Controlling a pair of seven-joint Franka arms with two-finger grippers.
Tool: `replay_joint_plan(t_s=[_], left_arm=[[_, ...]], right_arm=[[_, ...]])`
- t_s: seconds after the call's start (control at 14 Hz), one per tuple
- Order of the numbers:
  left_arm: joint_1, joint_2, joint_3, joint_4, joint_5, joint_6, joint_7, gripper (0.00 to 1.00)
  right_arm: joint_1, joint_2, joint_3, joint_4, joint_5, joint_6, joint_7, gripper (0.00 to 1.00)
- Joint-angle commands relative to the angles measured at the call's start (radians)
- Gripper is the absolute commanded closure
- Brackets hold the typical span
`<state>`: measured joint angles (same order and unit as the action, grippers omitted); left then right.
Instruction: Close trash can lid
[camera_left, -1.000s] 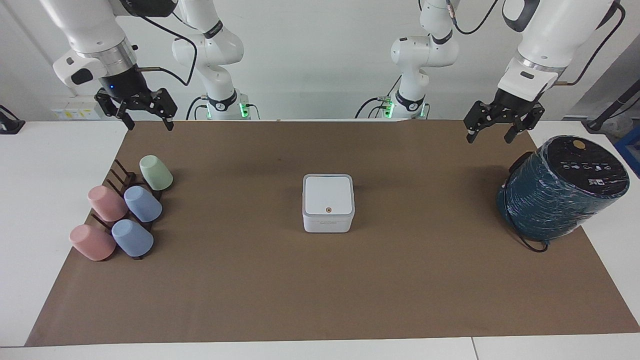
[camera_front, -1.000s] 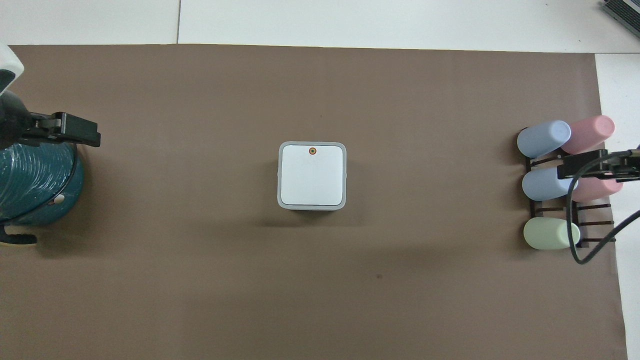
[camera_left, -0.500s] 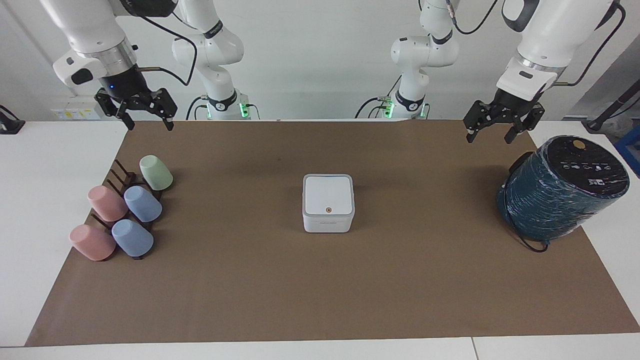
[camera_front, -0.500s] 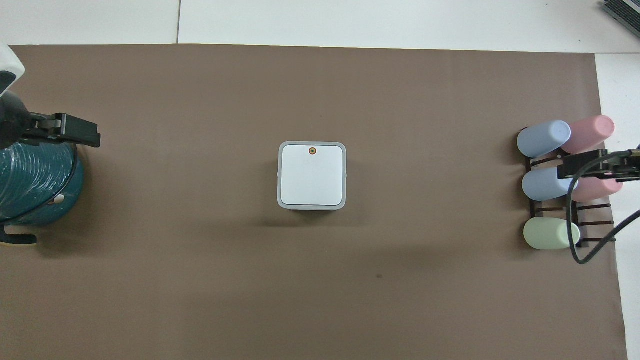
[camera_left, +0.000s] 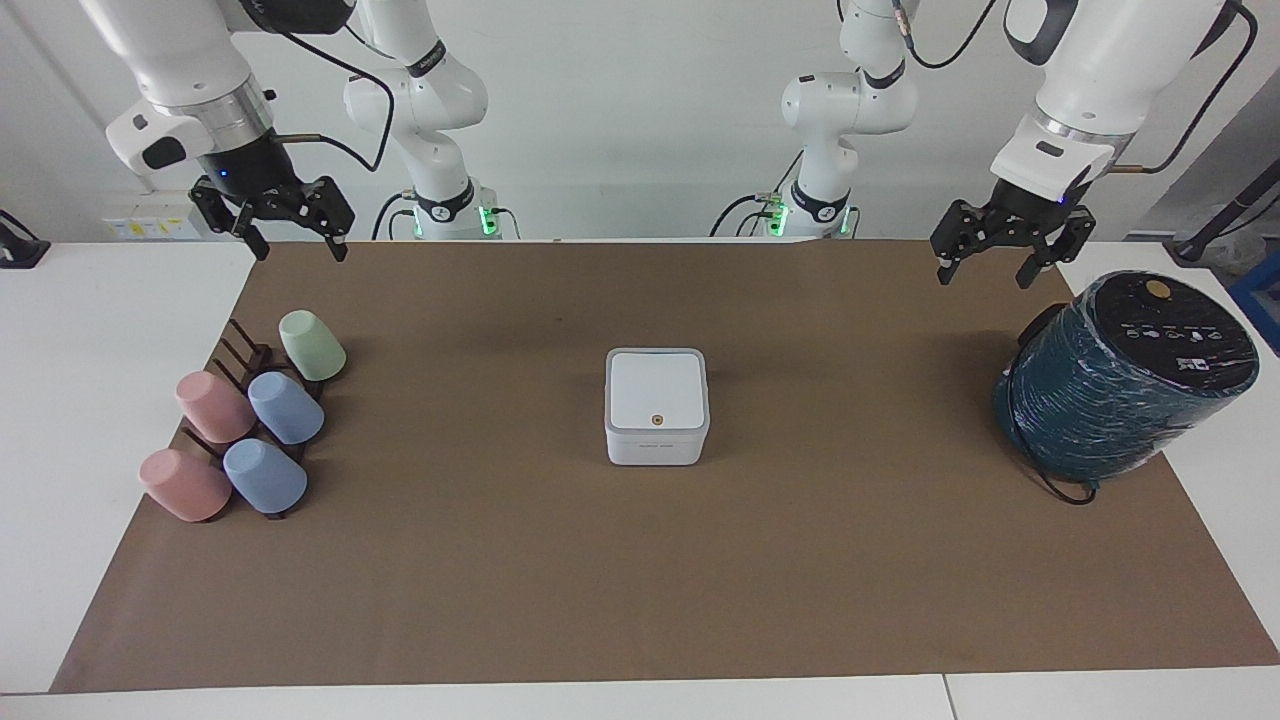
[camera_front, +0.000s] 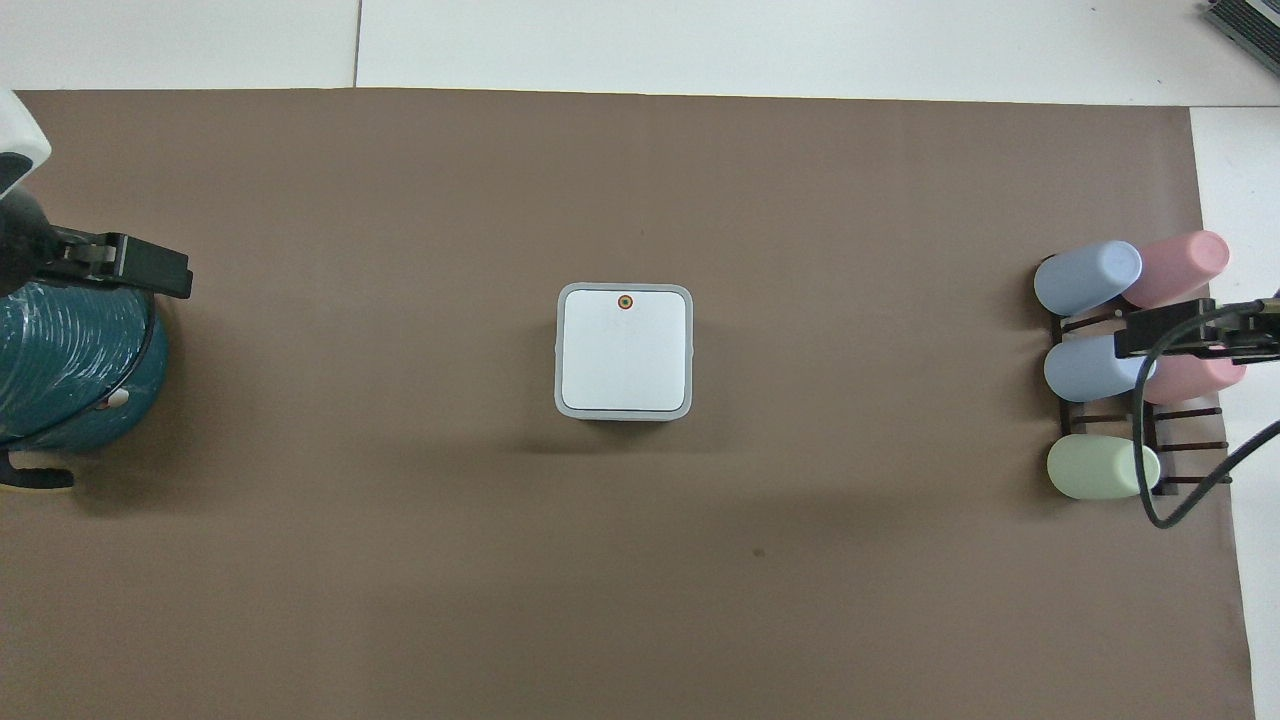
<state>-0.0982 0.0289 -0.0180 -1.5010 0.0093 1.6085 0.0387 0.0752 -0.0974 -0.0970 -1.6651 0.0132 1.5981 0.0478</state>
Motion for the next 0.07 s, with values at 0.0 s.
replay_joint_plan(t_s=[0.0], left_arm=[[0.005, -0.021, -0.003, -0.022, 0.021, 0.001, 0.017, 0.0]], right_arm=[[-0.003, -0.025, 0.0, -0.03, 0.013, 0.016, -0.02, 0.0]])
